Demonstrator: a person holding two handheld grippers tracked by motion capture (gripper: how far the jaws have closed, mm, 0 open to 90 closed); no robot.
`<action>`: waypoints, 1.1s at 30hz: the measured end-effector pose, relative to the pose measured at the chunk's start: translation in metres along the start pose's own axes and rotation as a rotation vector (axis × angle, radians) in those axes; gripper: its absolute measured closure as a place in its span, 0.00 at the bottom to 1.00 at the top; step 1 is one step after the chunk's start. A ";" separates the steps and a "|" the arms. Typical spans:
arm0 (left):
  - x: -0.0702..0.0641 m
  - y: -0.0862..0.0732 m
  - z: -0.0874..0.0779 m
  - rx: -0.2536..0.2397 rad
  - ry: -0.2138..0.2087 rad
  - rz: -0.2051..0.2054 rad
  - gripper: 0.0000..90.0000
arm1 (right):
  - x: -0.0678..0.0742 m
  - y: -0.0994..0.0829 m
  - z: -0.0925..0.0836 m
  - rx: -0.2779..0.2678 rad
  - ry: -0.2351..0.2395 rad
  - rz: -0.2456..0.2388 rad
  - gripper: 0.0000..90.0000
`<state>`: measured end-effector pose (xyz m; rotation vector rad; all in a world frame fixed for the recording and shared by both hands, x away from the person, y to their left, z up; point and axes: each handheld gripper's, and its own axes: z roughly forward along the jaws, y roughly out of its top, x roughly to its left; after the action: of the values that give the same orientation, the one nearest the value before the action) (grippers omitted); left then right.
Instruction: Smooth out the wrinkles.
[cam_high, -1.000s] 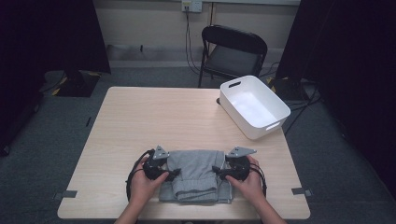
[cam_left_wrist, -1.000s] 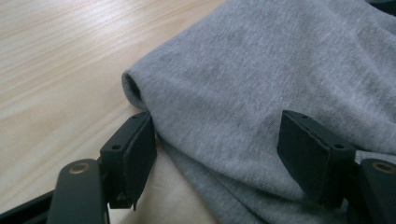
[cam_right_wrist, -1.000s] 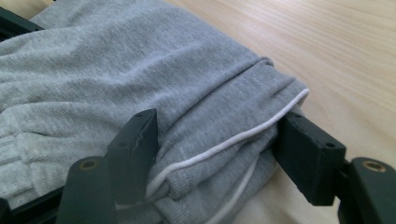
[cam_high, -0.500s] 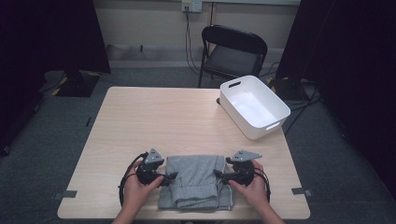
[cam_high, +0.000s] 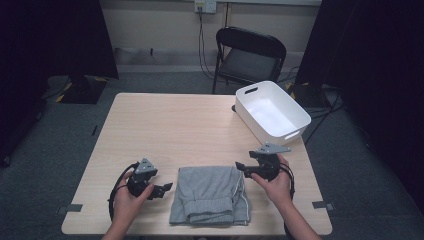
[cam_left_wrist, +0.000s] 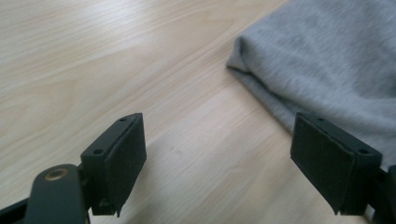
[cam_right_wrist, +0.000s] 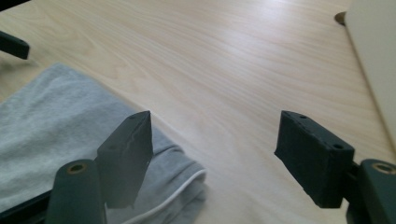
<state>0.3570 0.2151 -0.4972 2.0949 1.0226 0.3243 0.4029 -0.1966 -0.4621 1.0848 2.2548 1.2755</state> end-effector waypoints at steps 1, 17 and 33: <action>0.000 0.000 0.000 0.000 0.000 0.000 0.20 | 0.000 0.000 0.000 0.000 0.000 0.000 0.30; 0.011 -0.012 -0.002 0.001 0.042 0.026 0.19 | -0.020 0.020 0.007 0.003 -0.022 0.020 0.30; 0.006 -0.013 0.003 0.025 0.051 0.078 0.06 | -0.030 0.039 0.007 -0.004 -0.014 0.022 0.31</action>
<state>0.3553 0.2231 -0.5091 2.1625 0.9810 0.4082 0.4447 -0.2028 -0.4357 1.1167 2.2350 1.2771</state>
